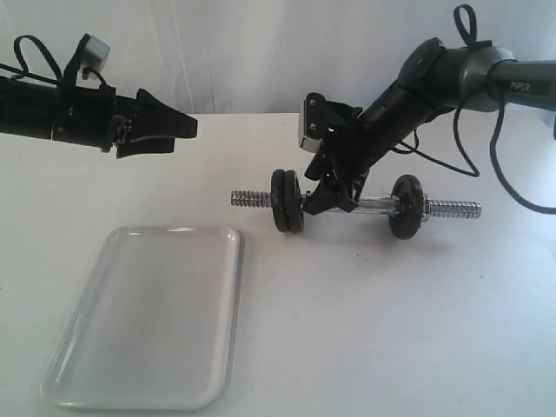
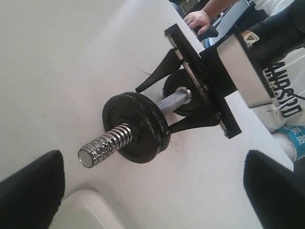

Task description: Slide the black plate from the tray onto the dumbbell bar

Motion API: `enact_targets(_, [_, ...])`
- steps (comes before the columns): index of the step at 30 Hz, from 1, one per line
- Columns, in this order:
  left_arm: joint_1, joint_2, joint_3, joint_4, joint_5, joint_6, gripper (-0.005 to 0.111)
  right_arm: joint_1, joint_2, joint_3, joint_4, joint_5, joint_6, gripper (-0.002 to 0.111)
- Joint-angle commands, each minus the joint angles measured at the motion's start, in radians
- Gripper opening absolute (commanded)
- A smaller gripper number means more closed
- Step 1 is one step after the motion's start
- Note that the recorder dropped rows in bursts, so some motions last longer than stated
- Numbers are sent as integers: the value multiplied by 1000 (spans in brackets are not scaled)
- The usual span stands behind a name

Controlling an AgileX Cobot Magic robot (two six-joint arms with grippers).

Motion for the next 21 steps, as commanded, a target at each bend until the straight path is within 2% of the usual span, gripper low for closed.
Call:
enact_targets(1, [0,-13,-1,-5,12,3,105,-3,-29,-7,-43,17,61,65])
enact_targets(5, [0,-13,-1,-5,12,3,105,-3,-49,-7,-130,24,146,65])
enact_targets(9, [0,-13,-1,5,7,-37,105,-3,-79,-7,-138,39,192,65])
enact_targets(12, [0,-27,-1,53,-28,-90,95,-3,-111,-7,-145,39,276,65])
enact_targets(15, [0,-57,-1,139,-106,-166,69,-3,-150,-7,-157,22,456,59])
enact_targets(16, [0,-70,-1,167,-126,-200,57,-3,-162,-7,-171,15,506,54])
enact_targets(19, [0,-112,-4,248,-163,-313,21,-3,-205,-9,-222,-2,652,37])
enact_targets(20, [0,-124,-14,294,-164,-341,8,-3,-222,-11,-249,-2,707,28])
enact_targets(21, [0,-131,-27,339,-164,-366,0,-3,-232,-11,-269,-2,735,22])
